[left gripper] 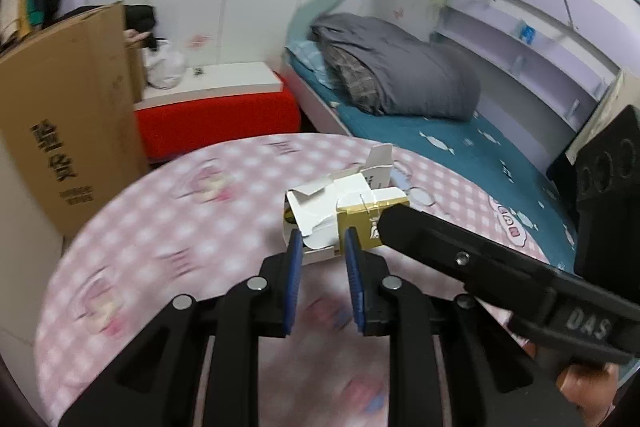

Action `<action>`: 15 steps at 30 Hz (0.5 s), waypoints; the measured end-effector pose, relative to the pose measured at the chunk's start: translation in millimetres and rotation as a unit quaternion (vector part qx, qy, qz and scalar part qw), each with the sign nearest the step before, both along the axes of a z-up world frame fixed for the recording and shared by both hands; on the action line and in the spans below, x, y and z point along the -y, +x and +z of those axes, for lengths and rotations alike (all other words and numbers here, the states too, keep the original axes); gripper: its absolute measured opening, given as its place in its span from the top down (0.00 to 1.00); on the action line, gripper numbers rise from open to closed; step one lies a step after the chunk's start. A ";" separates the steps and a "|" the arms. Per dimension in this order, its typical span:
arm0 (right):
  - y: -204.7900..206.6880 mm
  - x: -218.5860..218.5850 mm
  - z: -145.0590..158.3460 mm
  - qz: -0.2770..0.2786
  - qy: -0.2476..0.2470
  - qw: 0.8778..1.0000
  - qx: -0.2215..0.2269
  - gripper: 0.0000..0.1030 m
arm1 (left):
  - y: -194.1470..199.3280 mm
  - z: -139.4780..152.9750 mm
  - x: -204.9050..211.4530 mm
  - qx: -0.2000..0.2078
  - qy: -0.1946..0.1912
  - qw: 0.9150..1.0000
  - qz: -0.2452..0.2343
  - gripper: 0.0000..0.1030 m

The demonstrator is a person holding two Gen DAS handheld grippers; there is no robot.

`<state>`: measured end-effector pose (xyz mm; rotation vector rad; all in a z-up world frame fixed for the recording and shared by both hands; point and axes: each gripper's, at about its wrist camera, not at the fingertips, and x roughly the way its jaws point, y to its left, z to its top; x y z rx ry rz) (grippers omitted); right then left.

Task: Collect trash
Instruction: 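Grasp the white-and-gold box with the right gripper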

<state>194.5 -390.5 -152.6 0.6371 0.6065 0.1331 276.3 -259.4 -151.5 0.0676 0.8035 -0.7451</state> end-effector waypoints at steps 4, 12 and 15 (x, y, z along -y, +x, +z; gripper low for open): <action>4.2 -45.0 15.5 0.026 -0.017 1.000 0.001 0.51 | -10.5 13.9 -51.5 0.013 -0.015 0.999 0.034 0.81; 3.5 -112.6 20.8 0.055 -0.031 0.998 -0.014 0.52 | -26.4 20.0 -123.4 0.010 -0.026 0.997 0.078 0.81; 3.9 -136.5 23.1 0.067 -0.032 0.997 -0.017 0.52 | -33.0 19.0 -148.7 0.009 -0.035 0.995 0.094 0.81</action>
